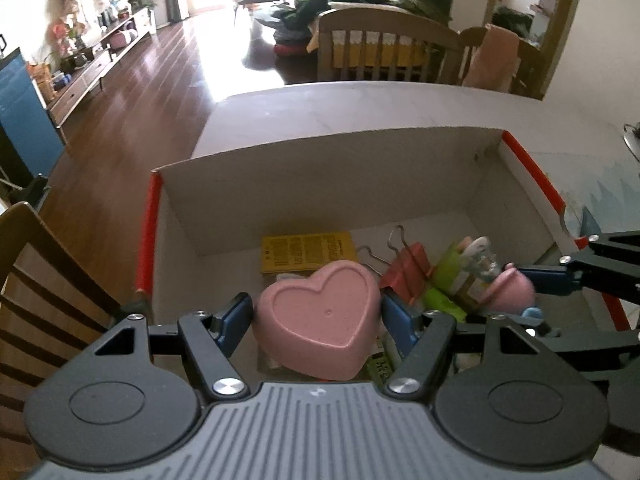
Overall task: Organize rigid objects
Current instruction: 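Carry the heart dish and pig figure over the cardboard box with both tools, then open both tools to release the heart dish and pig figure into the box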
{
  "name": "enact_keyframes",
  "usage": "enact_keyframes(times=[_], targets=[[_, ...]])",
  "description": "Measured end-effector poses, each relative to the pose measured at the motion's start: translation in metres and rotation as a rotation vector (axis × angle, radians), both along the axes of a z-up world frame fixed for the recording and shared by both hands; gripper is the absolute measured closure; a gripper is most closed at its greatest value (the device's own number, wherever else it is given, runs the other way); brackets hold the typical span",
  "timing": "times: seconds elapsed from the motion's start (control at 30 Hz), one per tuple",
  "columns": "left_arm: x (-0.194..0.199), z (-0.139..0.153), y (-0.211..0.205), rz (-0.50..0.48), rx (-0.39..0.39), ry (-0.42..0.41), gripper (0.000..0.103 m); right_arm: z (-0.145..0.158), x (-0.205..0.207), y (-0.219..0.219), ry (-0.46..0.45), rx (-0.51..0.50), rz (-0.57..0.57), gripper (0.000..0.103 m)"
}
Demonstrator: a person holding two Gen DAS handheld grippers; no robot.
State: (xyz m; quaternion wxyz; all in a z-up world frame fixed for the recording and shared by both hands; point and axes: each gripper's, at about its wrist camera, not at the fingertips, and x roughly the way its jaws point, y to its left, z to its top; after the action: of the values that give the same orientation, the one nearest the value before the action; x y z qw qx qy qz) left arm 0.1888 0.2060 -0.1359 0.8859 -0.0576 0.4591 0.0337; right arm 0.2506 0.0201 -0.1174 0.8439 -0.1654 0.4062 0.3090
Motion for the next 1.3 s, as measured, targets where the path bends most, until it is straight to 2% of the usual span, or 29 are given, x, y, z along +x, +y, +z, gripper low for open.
enact_keyframes(times=[0.6, 0.77, 1.0, 1.3], targets=[[0.024, -0.015, -0.008, -0.114, 0.009, 0.132, 0.032, -0.011, 0.004, 0.001, 0.076, -0.016, -0.028, 0.069], [0.025, -0.014, -0.011, -0.121, 0.027, 0.142, 0.032, -0.008, 0.002, -0.002, 0.076, -0.014, -0.028, 0.067], [0.021, -0.01, -0.004, -0.091, 0.005, 0.145, 0.032, 0.001, -0.003, -0.009, 0.08, 0.022, -0.03, 0.065], [0.001, -0.001, -0.003, -0.044, -0.022, 0.108, 0.032, 0.014, -0.012, -0.021, 0.077, 0.083, -0.046, 0.056]])
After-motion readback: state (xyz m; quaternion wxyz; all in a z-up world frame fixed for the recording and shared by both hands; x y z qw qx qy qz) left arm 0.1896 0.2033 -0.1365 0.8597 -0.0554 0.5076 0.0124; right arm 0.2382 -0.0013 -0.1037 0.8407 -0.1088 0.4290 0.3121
